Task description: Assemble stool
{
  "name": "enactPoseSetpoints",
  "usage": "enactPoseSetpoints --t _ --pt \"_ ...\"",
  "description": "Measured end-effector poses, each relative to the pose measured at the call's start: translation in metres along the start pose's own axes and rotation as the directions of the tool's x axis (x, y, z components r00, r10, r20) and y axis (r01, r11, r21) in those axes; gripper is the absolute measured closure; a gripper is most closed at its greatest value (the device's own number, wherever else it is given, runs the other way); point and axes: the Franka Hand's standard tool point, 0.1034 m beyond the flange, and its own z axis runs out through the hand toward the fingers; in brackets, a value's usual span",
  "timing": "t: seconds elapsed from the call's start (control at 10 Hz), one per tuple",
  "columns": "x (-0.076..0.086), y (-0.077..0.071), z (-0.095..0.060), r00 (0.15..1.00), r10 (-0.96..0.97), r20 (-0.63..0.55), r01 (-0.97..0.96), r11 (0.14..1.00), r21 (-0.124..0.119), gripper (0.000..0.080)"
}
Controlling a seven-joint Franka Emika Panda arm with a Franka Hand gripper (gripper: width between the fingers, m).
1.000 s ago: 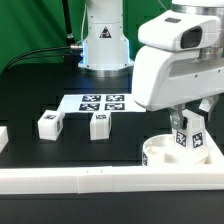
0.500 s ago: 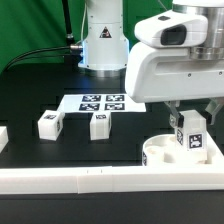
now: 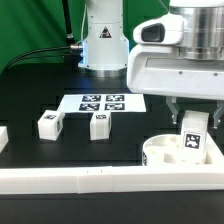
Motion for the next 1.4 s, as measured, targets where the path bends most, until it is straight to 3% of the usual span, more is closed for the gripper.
enactPoseSetpoints --t 0.7,0.9,1.2,1.4 --pt "-0.003 -0.004 0.000 0.894 0.446 0.032 -0.447 0.894 0.019 0.0459" --pt "-0.005 -0.007 0.000 0.749 0.659 0.069 -0.662 0.749 0.030 0.0459" --pt "-0.007 -0.011 0.000 0.466 0.877 0.120 -0.885 0.461 0.071 0.0459" --pt "-0.008 -0.014 0.000 0.358 0.923 0.143 -0.934 0.353 0.063 0.0459"
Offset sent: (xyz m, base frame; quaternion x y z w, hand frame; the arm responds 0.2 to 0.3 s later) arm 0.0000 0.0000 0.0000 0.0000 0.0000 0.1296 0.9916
